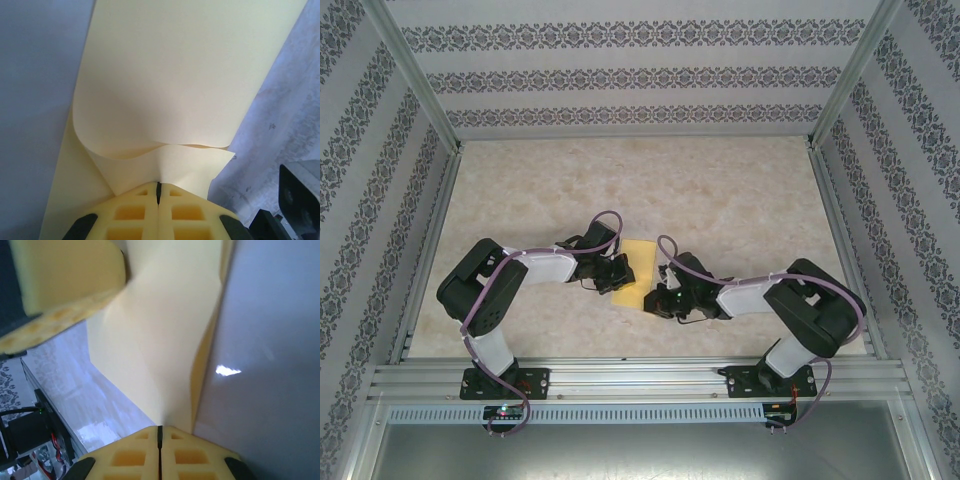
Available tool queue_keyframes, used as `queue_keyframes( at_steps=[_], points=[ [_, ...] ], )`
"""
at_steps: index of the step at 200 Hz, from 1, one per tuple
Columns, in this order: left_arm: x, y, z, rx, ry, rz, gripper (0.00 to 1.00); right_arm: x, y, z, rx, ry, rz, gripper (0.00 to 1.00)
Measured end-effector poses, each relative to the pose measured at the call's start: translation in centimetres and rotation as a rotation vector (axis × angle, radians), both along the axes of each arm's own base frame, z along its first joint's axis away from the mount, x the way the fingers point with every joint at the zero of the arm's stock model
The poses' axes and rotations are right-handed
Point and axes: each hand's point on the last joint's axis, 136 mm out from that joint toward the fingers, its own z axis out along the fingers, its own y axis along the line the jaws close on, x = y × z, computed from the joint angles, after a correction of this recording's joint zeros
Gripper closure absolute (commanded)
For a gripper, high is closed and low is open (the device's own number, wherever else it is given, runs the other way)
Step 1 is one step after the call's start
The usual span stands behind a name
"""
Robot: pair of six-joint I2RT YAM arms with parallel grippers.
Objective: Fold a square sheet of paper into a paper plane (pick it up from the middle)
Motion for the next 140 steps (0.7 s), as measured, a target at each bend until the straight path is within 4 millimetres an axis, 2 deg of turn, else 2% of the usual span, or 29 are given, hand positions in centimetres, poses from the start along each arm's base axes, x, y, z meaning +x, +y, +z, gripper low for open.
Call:
queue_keyframes(
  at_steps=[25,50,92,110,140],
  points=[
    [0.0,0.0,0.0,0.0,0.0,0.0,1.0,-1.0,-1.0,0.1,-0.031,0.025,-0.002,0.91],
    [0.0,0.0,0.0,0.0,0.0,0.0,1.0,-1.0,-1.3,0.9,-0.042,0.022,-0.004,0.91],
    [0.0,0.0,0.0,-0.001,0.0,-0.001,1.0,2.6,1.5,4.3,0.024,-0.061,-0.01,0.91],
    [0.0,0.0,0.0,-0.002,0.001,-0.001,1.0,3.2,2.1,3.3,0.012,-0.05,-0.012,0.91],
    [0.0,0.0,0.0,-0.003,0.001,-0.002,1.0,2.9,1.3,0.0,-0.055,0.029,-0.02,0.91]
  ],
)
